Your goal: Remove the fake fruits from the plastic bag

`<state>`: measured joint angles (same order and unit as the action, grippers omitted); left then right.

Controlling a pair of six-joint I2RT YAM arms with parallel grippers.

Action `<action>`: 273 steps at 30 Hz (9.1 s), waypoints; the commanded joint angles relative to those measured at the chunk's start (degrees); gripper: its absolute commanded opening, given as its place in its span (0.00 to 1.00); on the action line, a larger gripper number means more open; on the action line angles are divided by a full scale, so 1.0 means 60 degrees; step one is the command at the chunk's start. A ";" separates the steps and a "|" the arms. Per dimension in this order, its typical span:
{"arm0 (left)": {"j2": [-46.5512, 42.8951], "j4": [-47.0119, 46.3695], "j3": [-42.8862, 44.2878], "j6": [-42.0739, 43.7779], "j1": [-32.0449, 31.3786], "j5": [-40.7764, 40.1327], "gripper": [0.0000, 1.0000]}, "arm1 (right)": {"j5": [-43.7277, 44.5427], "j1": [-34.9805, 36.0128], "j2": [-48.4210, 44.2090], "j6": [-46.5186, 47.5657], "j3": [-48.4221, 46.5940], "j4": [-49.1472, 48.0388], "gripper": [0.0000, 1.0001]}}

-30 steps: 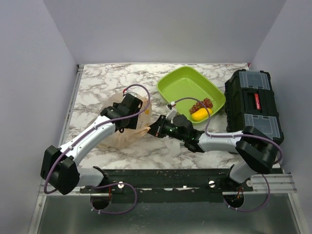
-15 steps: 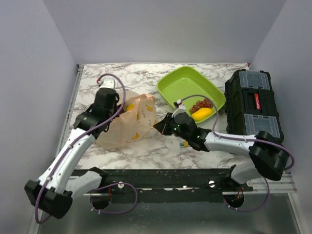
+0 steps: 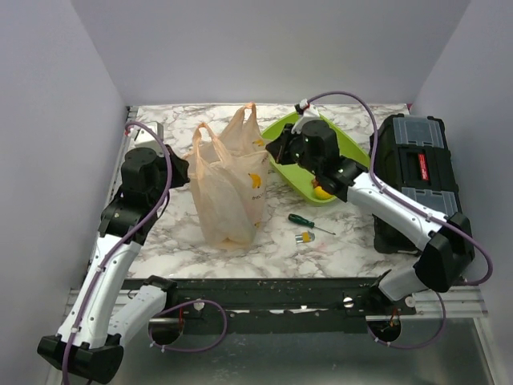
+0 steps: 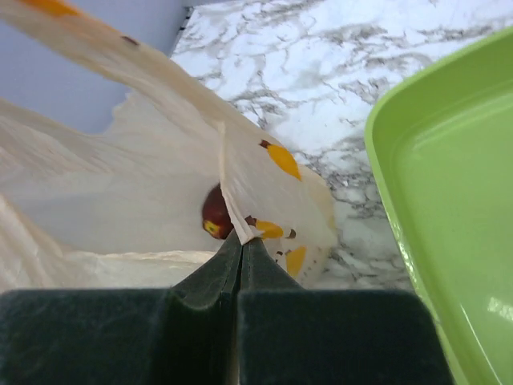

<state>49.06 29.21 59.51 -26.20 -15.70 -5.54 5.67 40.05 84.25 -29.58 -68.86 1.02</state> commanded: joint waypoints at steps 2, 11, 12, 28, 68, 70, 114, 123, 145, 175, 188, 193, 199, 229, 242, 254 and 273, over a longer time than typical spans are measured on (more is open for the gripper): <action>-0.0436 -0.0226 -0.0109 -0.0555 0.0098 0.1651 0.00 | -0.0622 0.0026 0.0891 0.1172 -0.1280 0.1992 0.02; -0.1510 -0.1206 -0.2957 -0.1087 0.0098 0.4078 0.00 | -0.0490 0.0116 0.0098 0.1123 -0.0702 0.3399 0.44; -0.1599 -0.1280 -0.3034 -0.1049 0.0098 0.4095 0.00 | -0.0423 0.0161 -0.0108 0.1223 -0.0743 0.3562 0.50; -0.1208 -0.1288 -0.2344 -0.0454 0.0098 0.4297 0.00 | -0.3121 0.1279 -0.0891 0.2157 -0.0298 -0.0708 0.97; -0.0170 -0.0612 -0.2211 0.0752 0.0230 0.3900 0.00 | 0.0458 0.5592 -0.0035 0.0285 0.4207 -0.1542 0.68; -0.0175 -0.0770 -0.2447 0.0849 0.0232 0.4044 0.00 | 0.0469 0.5599 -0.0439 0.0331 0.4131 -0.1287 0.75; 0.0408 -0.0468 -0.2194 0.0689 0.0218 0.4792 0.00 | 0.8830 0.5339 0.0974 -0.1139 0.2623 0.1229 0.43; 0.0638 0.0974 -0.2126 0.0038 -0.0092 0.4157 0.00 | 0.7769 0.5331 0.1450 -0.1384 0.1971 0.1877 0.46; 0.0225 0.1267 -0.2923 0.0674 -0.0430 0.3794 0.00 | 0.5917 0.5314 0.2547 0.0725 0.0964 -0.2526 0.34; 0.0375 0.1094 -0.2754 0.0909 -0.0415 0.3863 0.00 | 0.0070 0.4413 0.2137 -0.0159 0.2827 -0.3318 0.25; 0.0785 0.1060 -0.2776 0.0894 -0.0415 0.4230 0.00 | 0.1024 0.4508 0.1915 -0.1030 0.3525 -0.3058 0.30; 0.0847 0.1064 -0.2776 0.0924 -0.0415 0.4303 0.00 | 0.2213 0.4509 0.0946 -0.0611 0.3022 -0.2251 0.47; 0.0706 0.0905 -0.2856 0.0967 -0.0415 0.4640 0.00 | 0.4161 0.4504 0.0928 -0.0269 0.2364 -0.1392 0.51; 0.1092 0.0674 -0.2945 0.0967 -0.0503 0.5428 0.00 | 0.6794 0.4488 0.3808 0.1904 0.0776 -0.0701 0.81; 0.1124 0.0689 -0.2927 0.0974 -0.0505 0.5435 0.00 | 0.6999 0.4478 0.4318 0.1986 0.0468 -0.0920 0.53; 0.1096 0.0712 -0.2916 0.0967 -0.0506 0.5347 0.00 | 0.5212 0.4490 0.2468 0.1663 0.1207 -0.1169 0.20; 0.1023 0.0798 -0.2886 0.0967 -0.0503 0.5077 0.00 | 0.1218 0.4412 0.0879 0.1084 0.2353 -0.2538 0.12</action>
<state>55.77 33.95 42.28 -20.99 -18.50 25.36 17.37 66.70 90.08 -22.00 -55.51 -10.41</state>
